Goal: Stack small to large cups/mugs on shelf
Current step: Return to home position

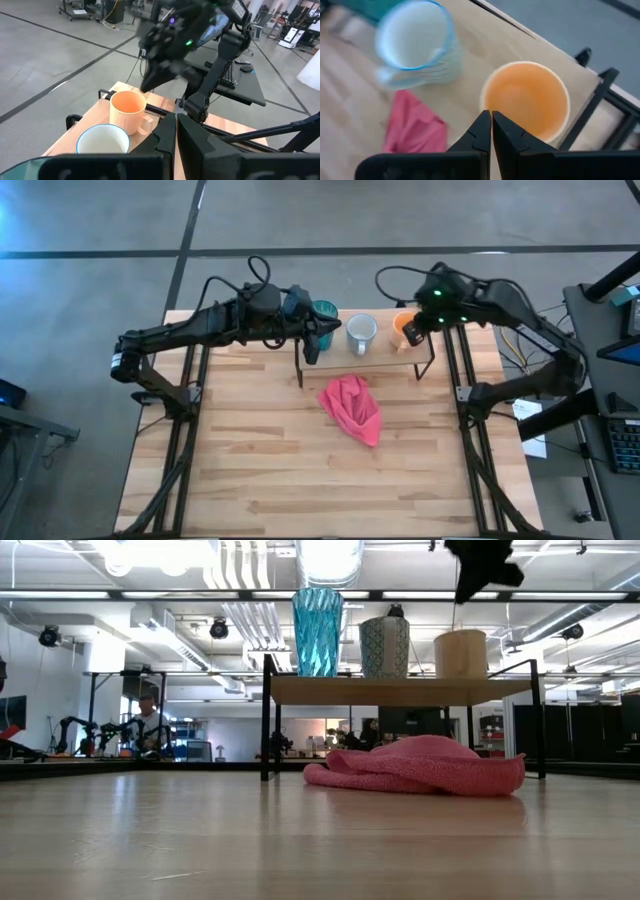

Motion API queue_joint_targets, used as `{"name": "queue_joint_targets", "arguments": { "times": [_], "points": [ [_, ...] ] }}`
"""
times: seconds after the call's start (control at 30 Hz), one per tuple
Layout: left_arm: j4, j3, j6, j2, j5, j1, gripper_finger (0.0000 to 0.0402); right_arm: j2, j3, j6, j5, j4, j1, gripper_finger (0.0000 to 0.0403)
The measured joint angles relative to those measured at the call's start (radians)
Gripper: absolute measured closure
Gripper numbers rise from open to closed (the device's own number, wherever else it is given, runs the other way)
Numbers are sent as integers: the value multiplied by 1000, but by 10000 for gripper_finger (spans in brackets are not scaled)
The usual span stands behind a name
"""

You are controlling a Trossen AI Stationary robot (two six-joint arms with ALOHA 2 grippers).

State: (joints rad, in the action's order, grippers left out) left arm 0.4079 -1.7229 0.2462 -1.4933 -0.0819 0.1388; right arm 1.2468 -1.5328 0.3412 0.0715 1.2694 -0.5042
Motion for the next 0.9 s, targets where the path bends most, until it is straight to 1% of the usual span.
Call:
{"name": "queue_joint_targets", "arguments": {
  "times": [0.2, 0.37, 0.47, 0.6, 0.7, 0.8, 0.9],
  "points": [
    [0, 0, 7, 27, -1, -6, 400, -103, -41, 5, -20, -4, 94, 394],
    [18, 0, 7, 72, 0, -12, 400, -187, -45, 71, -22, -5, 160, 394],
    [88, 1, 8, 108, 1, -17, 400, -230, -41, 73, -22, -3, 199, 394],
    [256, 23, 8, 170, 1, -30, 400, -284, -23, 51, -19, -8, 264, 394],
    [325, 77, 1, 217, -12, -52, 400, -334, 15, 15, 13, -38, 307, 394],
    [276, 170, -7, 277, -55, -85, 400, -401, 93, 1, 86, -131, 344, 394],
    [161, 284, -1, 355, -98, -121, 400, -487, 205, -3, 95, -268, 367, 394]
  ]
}}
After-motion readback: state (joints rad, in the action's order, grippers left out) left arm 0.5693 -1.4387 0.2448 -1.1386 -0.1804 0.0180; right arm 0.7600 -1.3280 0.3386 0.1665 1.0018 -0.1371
